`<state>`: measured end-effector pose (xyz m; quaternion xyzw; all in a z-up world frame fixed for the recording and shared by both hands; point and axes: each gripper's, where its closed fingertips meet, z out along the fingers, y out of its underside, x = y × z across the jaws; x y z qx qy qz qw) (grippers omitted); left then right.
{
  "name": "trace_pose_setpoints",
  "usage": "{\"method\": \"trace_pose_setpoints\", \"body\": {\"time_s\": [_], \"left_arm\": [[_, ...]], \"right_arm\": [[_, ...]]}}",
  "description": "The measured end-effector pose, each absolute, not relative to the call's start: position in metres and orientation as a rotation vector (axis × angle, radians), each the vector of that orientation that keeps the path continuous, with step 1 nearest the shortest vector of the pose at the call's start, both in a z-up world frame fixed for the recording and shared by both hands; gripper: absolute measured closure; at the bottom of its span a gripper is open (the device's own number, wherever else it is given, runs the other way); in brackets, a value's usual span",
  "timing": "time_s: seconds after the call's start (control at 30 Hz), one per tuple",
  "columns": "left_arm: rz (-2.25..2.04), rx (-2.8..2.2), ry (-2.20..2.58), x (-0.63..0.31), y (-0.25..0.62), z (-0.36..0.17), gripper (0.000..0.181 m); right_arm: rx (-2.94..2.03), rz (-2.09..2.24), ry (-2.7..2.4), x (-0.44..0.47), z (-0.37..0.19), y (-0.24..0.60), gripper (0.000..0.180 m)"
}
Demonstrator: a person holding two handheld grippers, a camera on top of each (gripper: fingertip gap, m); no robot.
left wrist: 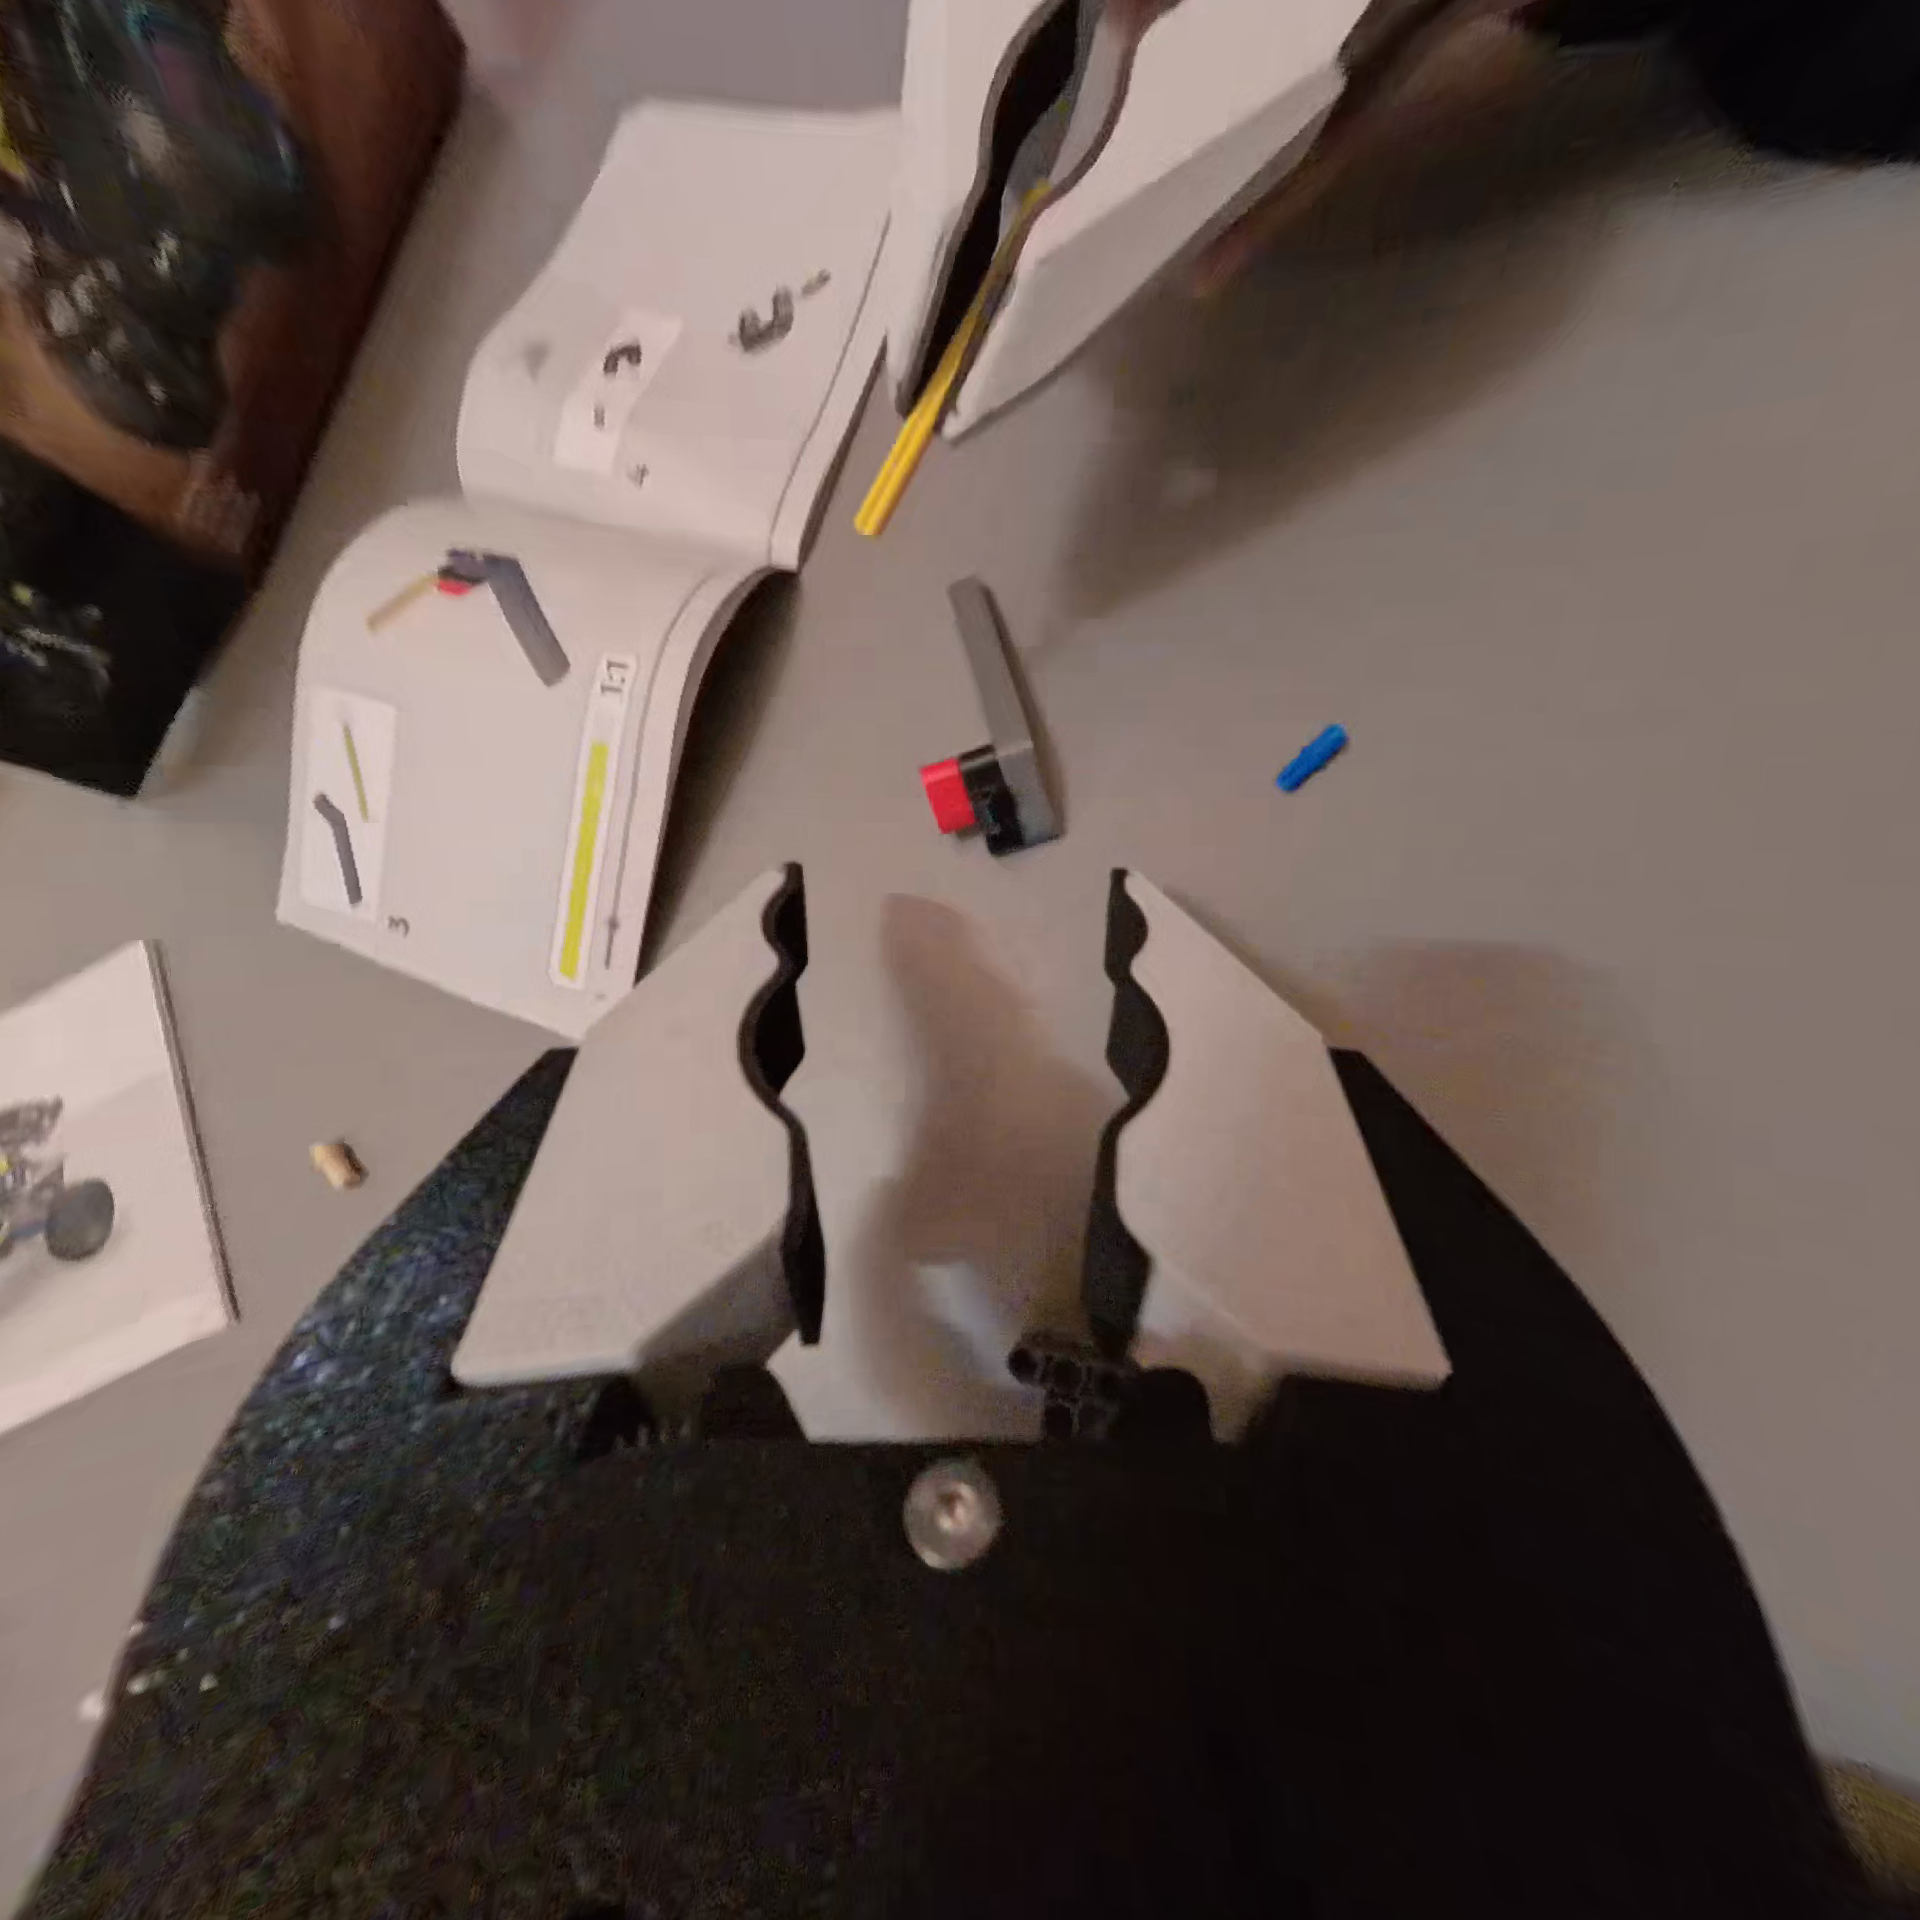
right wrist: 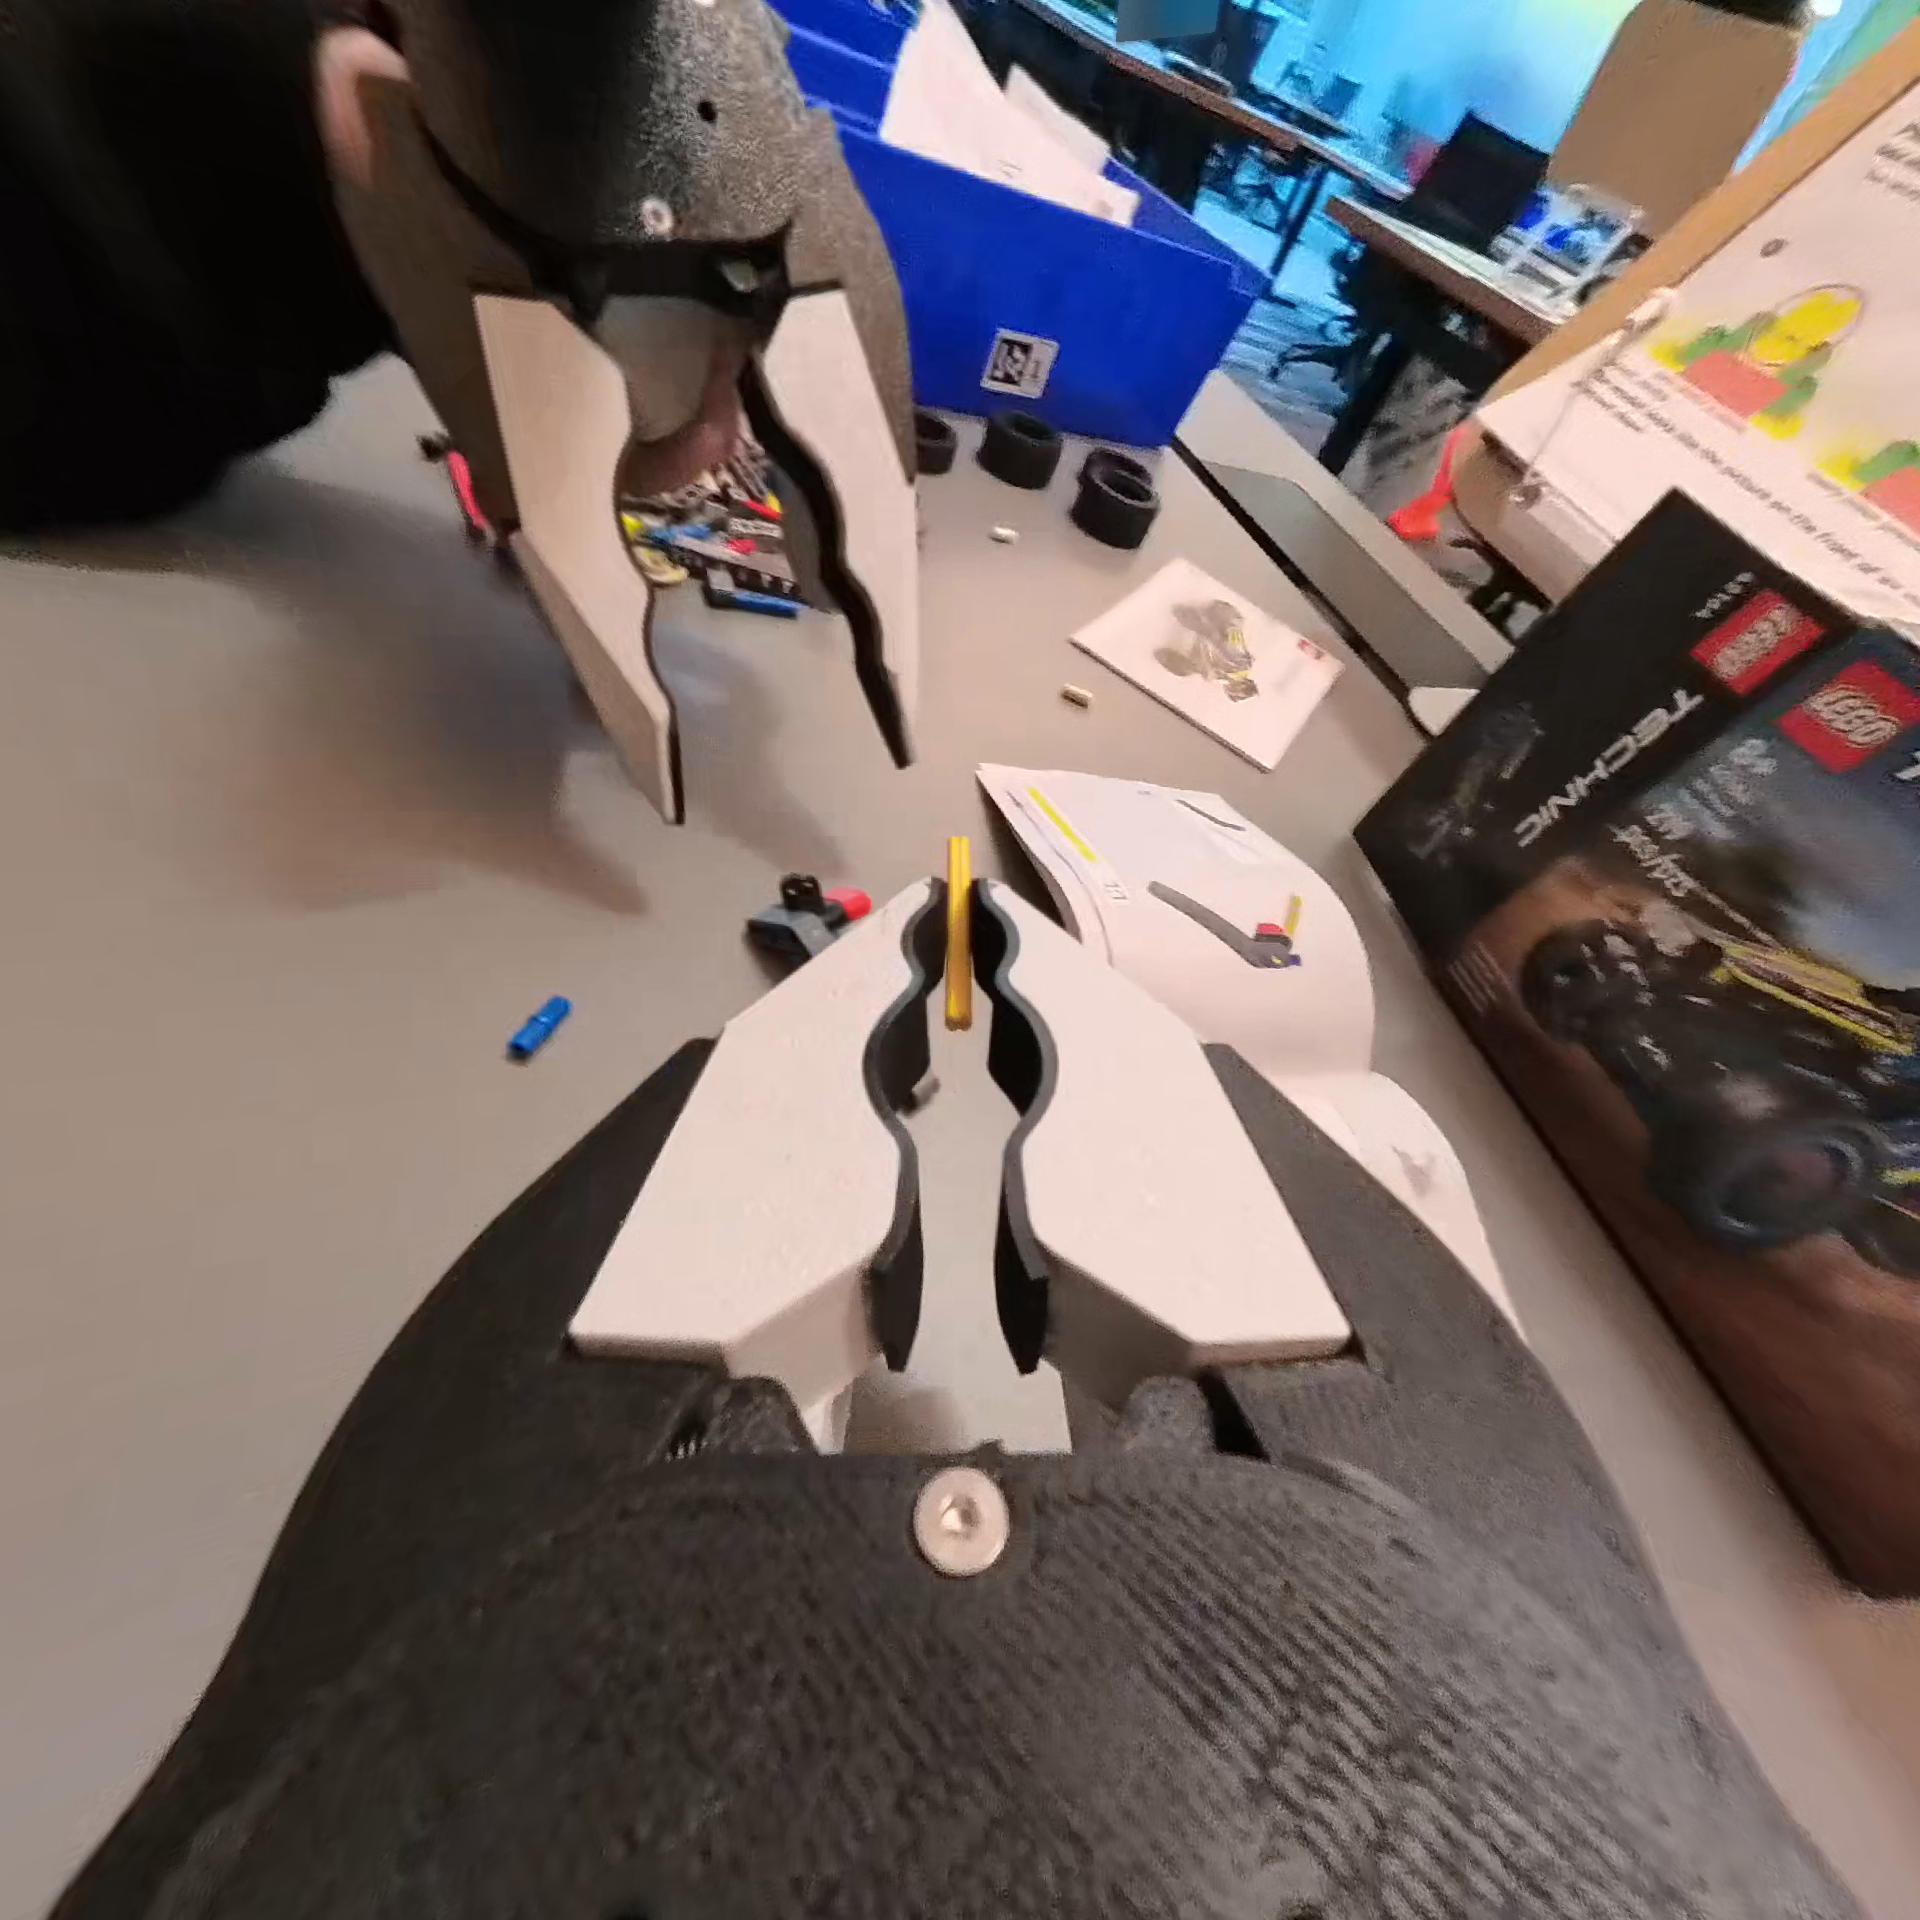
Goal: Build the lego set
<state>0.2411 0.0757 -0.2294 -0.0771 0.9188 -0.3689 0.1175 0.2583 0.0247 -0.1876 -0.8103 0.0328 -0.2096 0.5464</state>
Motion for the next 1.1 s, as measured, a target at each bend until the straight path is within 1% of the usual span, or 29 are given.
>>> {"method": "trace_pose_setpoints", "body": {"time_s": [0.1, 0.2, 0.23, 0.3, 0.33, 0.47, 0.53, 0.6, 0.7, 0.73, 0.83, 0.93, 0.97, 1.03, 1.1], "left_arm": [[-1.009, -0.481, 2.678, 0.241, 0.069, -0.243, 0.127], [-1.011, -0.725, 2.690, 0.237, 0.060, -0.253, 0.132], [-1.005, -0.759, 2.687, 0.236, 0.058, -0.256, 0.133], [-1.033, -0.769, 2.649, 0.237, 0.053, -0.256, 0.155], [-1.050, -0.780, 2.634, 0.237, 0.052, -0.256, 0.158], [-0.944, -0.742, 2.626, 0.231, 0.066, -0.250, 0.158], [-0.794, -0.649, 2.601, 0.230, 0.084, -0.232, 0.158], [-0.537, -0.494, 2.504, 0.237, 0.108, -0.207, 0.158], [-0.125, -0.045, 2.268, 0.242, 0.120, -0.176, 0.158], [-0.013, 0.088, 2.196, 0.240, 0.117, -0.176, 0.158], [0.214, 0.413, 2.081, 0.221, 0.104, -0.207, 0.158], [0.260, 0.577, 2.048, 0.203, 0.092, -0.232, 0.159], [0.232, 0.599, 2.063, 0.197, 0.086, -0.238, 0.155], [0.134, 0.614, 2.106, 0.186, 0.071, -0.242, 0.153], [0.007, 0.606, 2.205, 0.174, 0.062, -0.239, 0.143]], "right_arm": [[-1.932, -0.527, 0.095, 0.264, -0.190, 0.024, 0.178], [-1.932, -0.537, 0.103, 0.266, -0.189, 0.023, 0.178], [-1.930, -0.530, 0.103, 0.266, -0.189, 0.023, 0.178], [-1.924, -0.514, 0.096, 0.264, -0.188, 0.024, 0.177], [-1.920, -0.517, 0.092, 0.263, -0.187, 0.025, 0.178], [-1.918, -0.542, 0.075, 0.262, -0.185, 0.024, 0.178], [-1.907, -0.547, 0.066, 0.261, -0.183, 0.024, 0.178], [-1.904, -0.582, 0.103, 0.267, -0.180, 0.021, 0.178], [-1.923, -0.615, 0.177, 0.277, -0.182, 0.014, 0.178], [-1.926, -0.625, 0.193, 0.280, -0.183, 0.011, 0.178], [-1.930, -0.629, 0.246, 0.285, -0.184, 0.004, 0.178], [-1.920, -0.614, 0.249, 0.285, -0.183, 0.002, 0.178], [-1.927, -0.613, 0.251, 0.285, -0.184, 0.001, 0.178], [-1.933, -0.605, 0.252, 0.285, -0.186, 0.000, 0.178], [-1.935, -0.591, 0.246, 0.283, -0.187, 0.000, 0.178]]}}
